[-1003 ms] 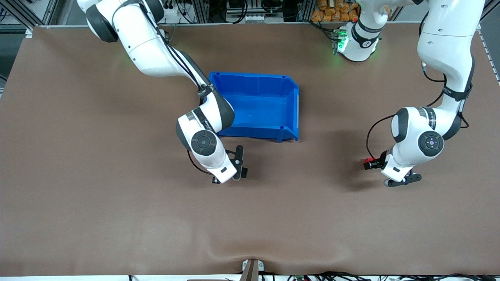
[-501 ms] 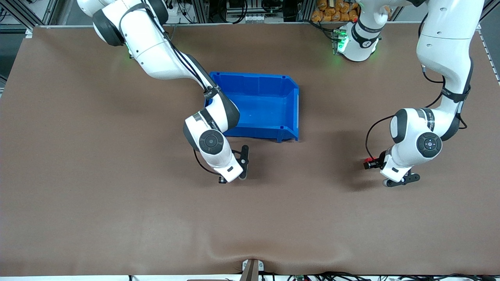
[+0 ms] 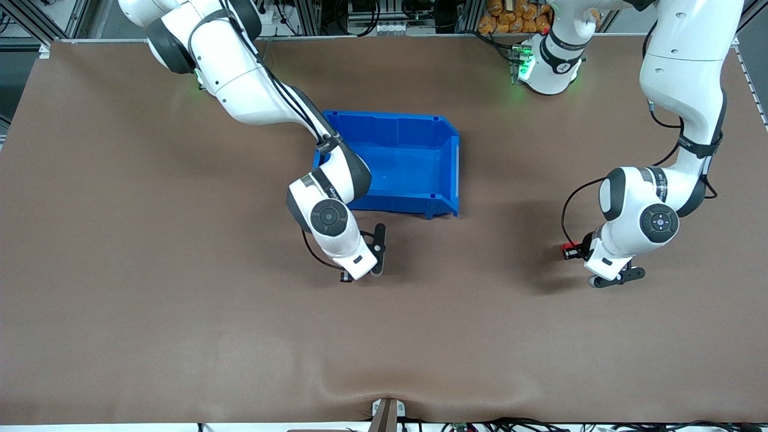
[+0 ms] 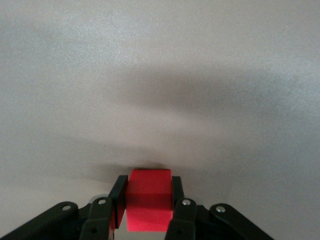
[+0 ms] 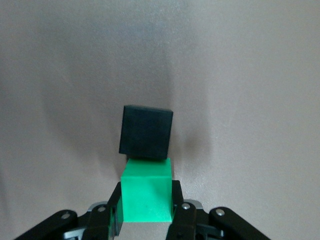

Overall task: Attach green and red cubes to black cube
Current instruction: 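Set the green cube against the black cube while the left gripper grasps red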

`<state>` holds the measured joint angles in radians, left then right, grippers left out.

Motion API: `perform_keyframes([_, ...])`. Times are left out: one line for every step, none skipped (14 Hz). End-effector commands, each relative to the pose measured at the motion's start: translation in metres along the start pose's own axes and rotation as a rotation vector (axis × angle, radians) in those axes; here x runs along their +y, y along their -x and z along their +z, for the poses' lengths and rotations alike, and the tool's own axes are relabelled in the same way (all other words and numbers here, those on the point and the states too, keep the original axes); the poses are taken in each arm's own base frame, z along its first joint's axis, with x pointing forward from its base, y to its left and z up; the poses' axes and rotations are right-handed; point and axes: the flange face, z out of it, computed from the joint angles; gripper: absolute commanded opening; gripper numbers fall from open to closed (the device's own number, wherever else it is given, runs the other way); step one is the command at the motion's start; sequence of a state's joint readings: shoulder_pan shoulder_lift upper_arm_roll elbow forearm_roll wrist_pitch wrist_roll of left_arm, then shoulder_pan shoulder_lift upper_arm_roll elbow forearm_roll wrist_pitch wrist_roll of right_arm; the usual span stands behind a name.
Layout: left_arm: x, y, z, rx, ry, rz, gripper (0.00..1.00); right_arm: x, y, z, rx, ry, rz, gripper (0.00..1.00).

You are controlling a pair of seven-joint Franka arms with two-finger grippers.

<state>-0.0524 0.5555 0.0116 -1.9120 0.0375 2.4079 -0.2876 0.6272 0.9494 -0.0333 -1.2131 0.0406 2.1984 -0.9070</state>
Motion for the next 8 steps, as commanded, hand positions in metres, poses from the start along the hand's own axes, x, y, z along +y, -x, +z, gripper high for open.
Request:
perform_keyframes([0.001, -0.004, -0.003, 0.005, -0.002, -0.021, 0.00, 0.001, -0.008, 0.003, 0.002, 0.024, 0.008, 0.04])
perform_keyframes([0.001, -0.004, -0.003, 0.005, -0.002, -0.042, 0.00, 0.000, -0.010, 0.005, 0.005, 0.025, 0.004, 0.04])
perform_keyframes([0.001, -0.004, -0.005, 0.008, -0.001, -0.064, 0.00, -0.002, -0.011, 0.007, 0.003, 0.025, 0.002, 0.04])
perform_keyframes([0.003, -0.003, -0.007, 0.009, 0.001, -0.081, 0.00, -0.002, -0.011, 0.007, 0.003, 0.025, 0.002, 0.08])
perform_keyframes([0.006, -0.002, -0.009, 0.008, 0.007, -0.098, 0.00, -0.002, -0.012, 0.007, 0.003, 0.025, 0.010, 0.38])
perform_keyframes([0.011, 0.000, -0.013, 0.003, 0.010, -0.101, 0.00, -0.003, -0.011, 0.009, 0.001, 0.021, 0.038, 0.99])
perform_keyframes([0.011, -0.001, -0.018, 0.010, 0.014, -0.121, 0.00, -0.005, -0.013, 0.010, 0.001, 0.019, 0.047, 1.00])
perform_keyframes([0.014, -0.001, -0.024, 0.016, 0.017, -0.131, 0.00, -0.007, -0.014, 0.009, 0.001, 0.018, 0.045, 1.00])
